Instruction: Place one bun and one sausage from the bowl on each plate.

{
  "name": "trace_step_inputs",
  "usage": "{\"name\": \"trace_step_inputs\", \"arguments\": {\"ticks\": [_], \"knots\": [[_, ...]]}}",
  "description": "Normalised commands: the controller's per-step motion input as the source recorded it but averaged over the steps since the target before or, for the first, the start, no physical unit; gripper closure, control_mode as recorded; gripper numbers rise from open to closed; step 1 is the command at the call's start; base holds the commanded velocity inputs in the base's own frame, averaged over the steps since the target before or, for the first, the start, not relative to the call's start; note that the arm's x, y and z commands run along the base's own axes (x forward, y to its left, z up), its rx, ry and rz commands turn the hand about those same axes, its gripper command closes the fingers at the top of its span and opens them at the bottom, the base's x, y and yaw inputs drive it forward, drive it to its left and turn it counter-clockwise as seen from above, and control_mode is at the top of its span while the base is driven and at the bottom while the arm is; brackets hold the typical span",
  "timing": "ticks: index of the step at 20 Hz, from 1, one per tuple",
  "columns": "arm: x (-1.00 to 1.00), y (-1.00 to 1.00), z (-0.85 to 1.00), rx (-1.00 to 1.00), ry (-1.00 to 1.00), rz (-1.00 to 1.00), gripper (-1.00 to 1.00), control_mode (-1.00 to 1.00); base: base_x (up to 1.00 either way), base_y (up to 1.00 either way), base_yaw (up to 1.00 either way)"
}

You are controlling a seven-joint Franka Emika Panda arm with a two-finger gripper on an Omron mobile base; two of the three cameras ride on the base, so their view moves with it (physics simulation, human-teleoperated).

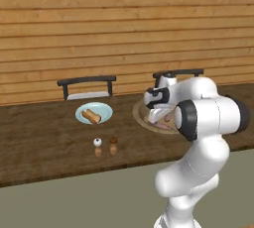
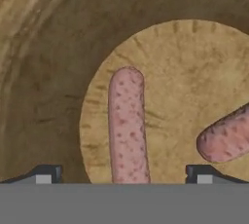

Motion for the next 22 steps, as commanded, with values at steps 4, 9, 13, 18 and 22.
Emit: {"name": "trace_step_inputs", "arguments": {"ticks": [4, 9, 13, 18, 22], "knots": [[0.34, 0.00, -0.54, 0.00, 0.00, 0.08, -1.00, -1.00, 0.00, 0.00, 0.00], [0.10, 0.00, -0.40, 0.00, 0.00, 0.06, -1.00, -1.00, 0.00, 0.00, 0.00], [0.03, 0.00, -0.15, 0.00, 0.06, 0.02, -1.00, -1.00, 0.00, 0.00, 0.00], [0.10, -0.42, -0.01, 0.00, 0.00, 0.00, -1.00, -1.00, 0.00, 0.00, 0.00], [0.09, -0.47, -0.01, 0.00, 0.00, 0.00, -1.00, -1.00, 0.00, 0.00, 0.00]]}}
